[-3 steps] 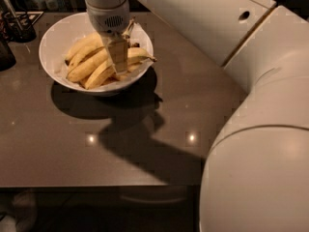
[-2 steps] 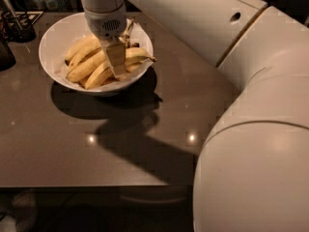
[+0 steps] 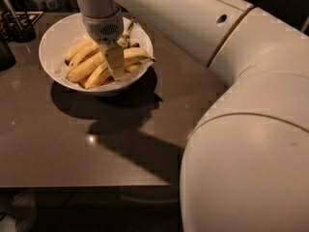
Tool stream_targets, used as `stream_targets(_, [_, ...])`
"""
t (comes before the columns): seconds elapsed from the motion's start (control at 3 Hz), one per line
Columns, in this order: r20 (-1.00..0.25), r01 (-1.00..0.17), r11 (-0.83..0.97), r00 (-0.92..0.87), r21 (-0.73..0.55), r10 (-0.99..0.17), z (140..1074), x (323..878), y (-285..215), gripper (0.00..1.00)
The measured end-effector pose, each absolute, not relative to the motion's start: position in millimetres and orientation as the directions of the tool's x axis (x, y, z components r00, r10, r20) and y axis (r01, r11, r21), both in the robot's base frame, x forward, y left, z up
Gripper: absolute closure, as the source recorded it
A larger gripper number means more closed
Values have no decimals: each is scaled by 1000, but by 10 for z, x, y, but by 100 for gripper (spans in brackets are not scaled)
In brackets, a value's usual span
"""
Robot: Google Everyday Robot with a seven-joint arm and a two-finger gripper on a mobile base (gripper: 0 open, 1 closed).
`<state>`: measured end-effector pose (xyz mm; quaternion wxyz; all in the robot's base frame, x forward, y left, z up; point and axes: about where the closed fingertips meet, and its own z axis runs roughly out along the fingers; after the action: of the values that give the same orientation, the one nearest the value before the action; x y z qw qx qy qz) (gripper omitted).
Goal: Pick banana from white bowl
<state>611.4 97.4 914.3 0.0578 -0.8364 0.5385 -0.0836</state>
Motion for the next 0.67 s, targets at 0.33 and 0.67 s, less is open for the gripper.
stream_targets(0.33, [79,-892,-414,407,-182,-910,9143,6125,972,38])
stream_targets(0.67, [77,-894,-413,405,-175,-911,9136,6126,966,37])
